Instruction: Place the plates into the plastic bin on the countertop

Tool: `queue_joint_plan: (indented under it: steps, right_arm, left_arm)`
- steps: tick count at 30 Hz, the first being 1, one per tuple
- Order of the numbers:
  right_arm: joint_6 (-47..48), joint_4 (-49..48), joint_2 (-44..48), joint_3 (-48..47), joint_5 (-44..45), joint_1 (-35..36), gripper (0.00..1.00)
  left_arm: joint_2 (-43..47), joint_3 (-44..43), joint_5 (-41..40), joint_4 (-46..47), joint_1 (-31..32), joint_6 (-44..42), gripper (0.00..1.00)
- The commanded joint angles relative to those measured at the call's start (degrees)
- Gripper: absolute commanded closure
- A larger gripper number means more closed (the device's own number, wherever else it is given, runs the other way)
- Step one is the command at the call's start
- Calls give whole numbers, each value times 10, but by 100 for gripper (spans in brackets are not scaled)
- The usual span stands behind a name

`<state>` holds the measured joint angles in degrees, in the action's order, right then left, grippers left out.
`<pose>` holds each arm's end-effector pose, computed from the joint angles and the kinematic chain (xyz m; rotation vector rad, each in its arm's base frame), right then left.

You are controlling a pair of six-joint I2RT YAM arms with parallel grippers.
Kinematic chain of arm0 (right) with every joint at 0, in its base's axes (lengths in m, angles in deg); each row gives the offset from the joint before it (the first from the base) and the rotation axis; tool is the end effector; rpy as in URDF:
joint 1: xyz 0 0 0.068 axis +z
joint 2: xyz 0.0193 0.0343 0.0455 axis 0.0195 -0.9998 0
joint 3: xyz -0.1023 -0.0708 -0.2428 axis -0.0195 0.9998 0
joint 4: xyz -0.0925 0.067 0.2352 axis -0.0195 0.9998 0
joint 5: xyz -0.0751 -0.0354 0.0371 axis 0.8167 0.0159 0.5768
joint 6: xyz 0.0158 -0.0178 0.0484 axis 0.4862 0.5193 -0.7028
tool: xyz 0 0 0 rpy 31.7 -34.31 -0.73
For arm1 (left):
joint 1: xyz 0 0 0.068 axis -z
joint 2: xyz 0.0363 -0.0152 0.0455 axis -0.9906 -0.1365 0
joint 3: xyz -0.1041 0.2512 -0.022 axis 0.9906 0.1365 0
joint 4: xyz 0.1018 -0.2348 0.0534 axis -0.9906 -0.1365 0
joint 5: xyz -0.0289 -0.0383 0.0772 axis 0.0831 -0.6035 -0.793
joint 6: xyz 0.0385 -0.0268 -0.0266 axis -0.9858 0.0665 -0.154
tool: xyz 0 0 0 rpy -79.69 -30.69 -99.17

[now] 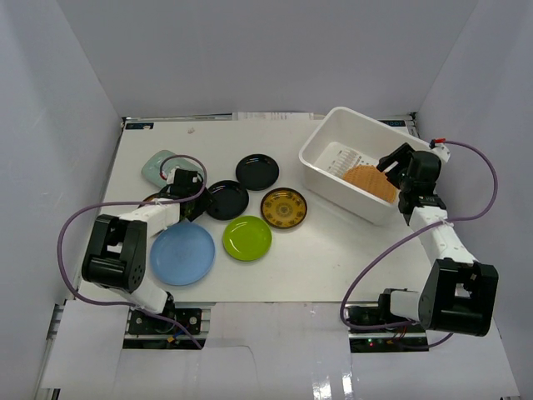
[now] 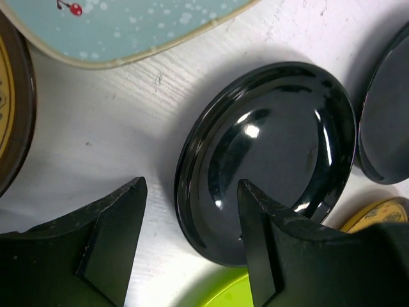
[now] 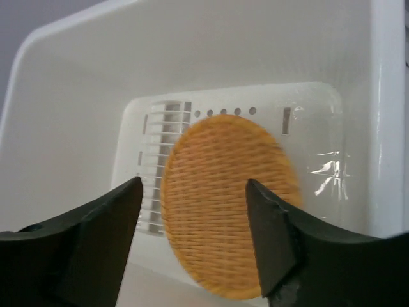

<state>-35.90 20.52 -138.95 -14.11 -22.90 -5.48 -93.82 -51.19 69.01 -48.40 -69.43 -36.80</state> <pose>0.2852 -0.0265 0.2675 0.7196 1.7854 0.2191 0.2918 -0.0619 0.1619 -0.8013 2.3910 -0.2973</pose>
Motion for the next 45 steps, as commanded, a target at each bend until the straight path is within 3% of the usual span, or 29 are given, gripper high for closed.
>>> queue_joint_plan:
  steps: [1,4,8,14,16,21,29,37,43,44,45]
  right_arm:
    - [-4,-34,32,-10,-25,0,22]
    - [8,-3,53,-35,-55,0,15]
    - [-2,8,117,-12,-122,40,14]
    - [-74,-76,204,127,-63,293,18]
    - [-98,-125,200,178,-50,375,21]
    - [-105,-126,110,179,17,486,23]
    - [-165,-201,-38,171,-12,545,26]
    - [-210,-240,-174,129,-41,568,34]
    - [-235,-250,-224,112,-25,570,58]
    - [-242,-250,-226,113,-22,570,67]
    - [-247,-258,-226,118,-23,571,81]
  left_arm:
    - [-8,-8,12,15,-6,4,32]
    - [-12,-6,12,33,-6,7,37]
    - [-16,6,12,66,-6,10,50]
    - [-4,42,-8,127,-9,18,68]
    - [-5,49,-10,143,-9,20,76]
    - [2,58,-18,150,-10,22,100]
    - [61,85,-36,147,-10,29,100]
    - [209,116,-20,130,-10,36,100]
    - [279,117,6,113,-10,37,100]
    - [294,116,10,109,-10,36,100]
    - [301,109,16,99,-10,36,100]
